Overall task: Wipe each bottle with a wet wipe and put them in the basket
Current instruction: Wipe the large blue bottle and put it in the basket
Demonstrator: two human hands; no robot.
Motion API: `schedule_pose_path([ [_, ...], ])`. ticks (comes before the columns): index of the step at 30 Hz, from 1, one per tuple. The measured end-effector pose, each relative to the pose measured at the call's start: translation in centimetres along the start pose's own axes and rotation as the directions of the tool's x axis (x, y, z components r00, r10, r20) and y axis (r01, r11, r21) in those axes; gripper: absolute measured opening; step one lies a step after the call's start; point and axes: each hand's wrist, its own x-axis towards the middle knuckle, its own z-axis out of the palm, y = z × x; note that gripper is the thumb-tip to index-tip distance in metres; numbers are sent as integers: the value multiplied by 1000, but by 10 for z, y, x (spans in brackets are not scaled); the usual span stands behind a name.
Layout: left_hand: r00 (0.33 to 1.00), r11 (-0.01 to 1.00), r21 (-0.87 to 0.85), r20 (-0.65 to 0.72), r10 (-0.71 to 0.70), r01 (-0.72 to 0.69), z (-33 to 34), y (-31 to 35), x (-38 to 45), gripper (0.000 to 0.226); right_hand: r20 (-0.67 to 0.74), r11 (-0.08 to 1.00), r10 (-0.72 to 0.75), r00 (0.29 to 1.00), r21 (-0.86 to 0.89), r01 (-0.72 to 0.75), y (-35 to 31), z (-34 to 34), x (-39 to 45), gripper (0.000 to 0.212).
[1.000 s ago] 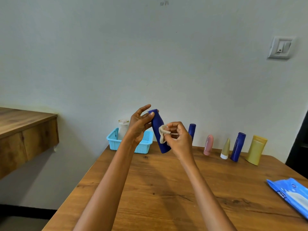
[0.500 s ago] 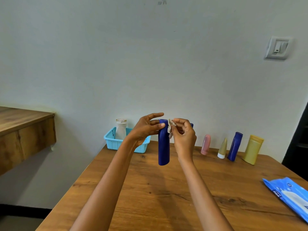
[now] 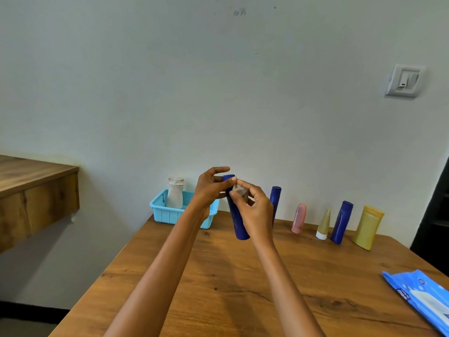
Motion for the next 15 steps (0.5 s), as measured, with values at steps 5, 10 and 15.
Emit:
schedule_pose_path([
  [5,1000,1000,9,-17,-20,21,13,-4,-1,38,26,998,54,998,10,-55,2,-7,5,28],
  [10,993,994,72,76,-93,87,14,-1,-1,37,43,966,216,976,136,-220,5,-17,9,28],
  [15,953,980,8,235,-194,197,1,0,1,23,128,778,436,891,443,-445,4,-24,10,29],
])
